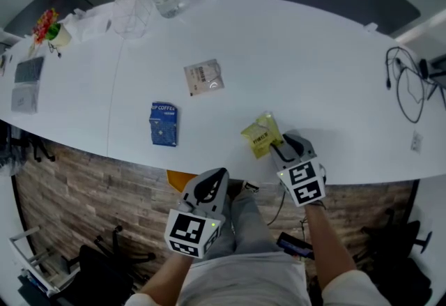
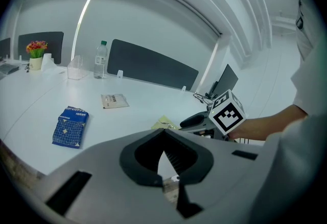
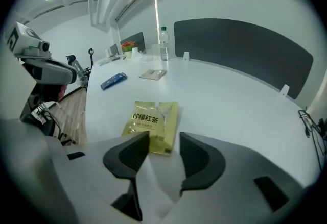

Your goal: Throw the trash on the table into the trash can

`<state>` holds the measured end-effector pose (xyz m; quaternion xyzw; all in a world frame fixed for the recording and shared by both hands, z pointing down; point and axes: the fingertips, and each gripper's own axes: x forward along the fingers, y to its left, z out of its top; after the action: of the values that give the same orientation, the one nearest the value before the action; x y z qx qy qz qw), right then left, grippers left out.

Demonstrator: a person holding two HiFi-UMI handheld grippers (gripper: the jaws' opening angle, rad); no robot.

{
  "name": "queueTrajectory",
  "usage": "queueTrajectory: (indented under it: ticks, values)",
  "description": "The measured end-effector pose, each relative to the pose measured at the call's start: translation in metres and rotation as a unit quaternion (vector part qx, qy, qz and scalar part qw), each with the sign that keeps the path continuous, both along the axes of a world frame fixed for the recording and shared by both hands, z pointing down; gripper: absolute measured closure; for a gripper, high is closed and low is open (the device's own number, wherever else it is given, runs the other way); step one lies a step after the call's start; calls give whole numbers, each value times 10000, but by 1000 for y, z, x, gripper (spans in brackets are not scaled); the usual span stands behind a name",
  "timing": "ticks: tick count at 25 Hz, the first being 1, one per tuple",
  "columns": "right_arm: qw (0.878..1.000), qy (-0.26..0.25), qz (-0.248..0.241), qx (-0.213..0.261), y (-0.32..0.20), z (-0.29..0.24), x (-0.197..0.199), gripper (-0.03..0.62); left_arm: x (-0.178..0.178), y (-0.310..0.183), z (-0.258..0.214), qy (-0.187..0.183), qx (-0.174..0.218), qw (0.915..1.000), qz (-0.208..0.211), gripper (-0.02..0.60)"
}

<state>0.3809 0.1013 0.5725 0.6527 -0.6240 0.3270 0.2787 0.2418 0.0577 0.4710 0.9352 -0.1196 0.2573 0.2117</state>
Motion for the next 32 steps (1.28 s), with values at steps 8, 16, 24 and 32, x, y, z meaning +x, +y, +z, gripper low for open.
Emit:
queueTrajectory:
  ticks: [8, 16, 24, 32]
  values:
    - [9997, -116, -231, 7, -12, -7, -14, 310, -4, -2, 1, -2, 9, 10000, -61, 581]
    - [9982, 71, -523, -272, -22, 7, -30, 238, -8, -4, 2, -75, -49, 9999, -109, 581]
    - [9992, 146, -282, -254, -26, 6, -18, 343, -12, -3, 9, -93, -127, 9997, -165, 581]
    - [9988, 415, -221, -137, -27, -4, -9, 534, -13, -1, 9, -115, -143, 9997, -171, 581]
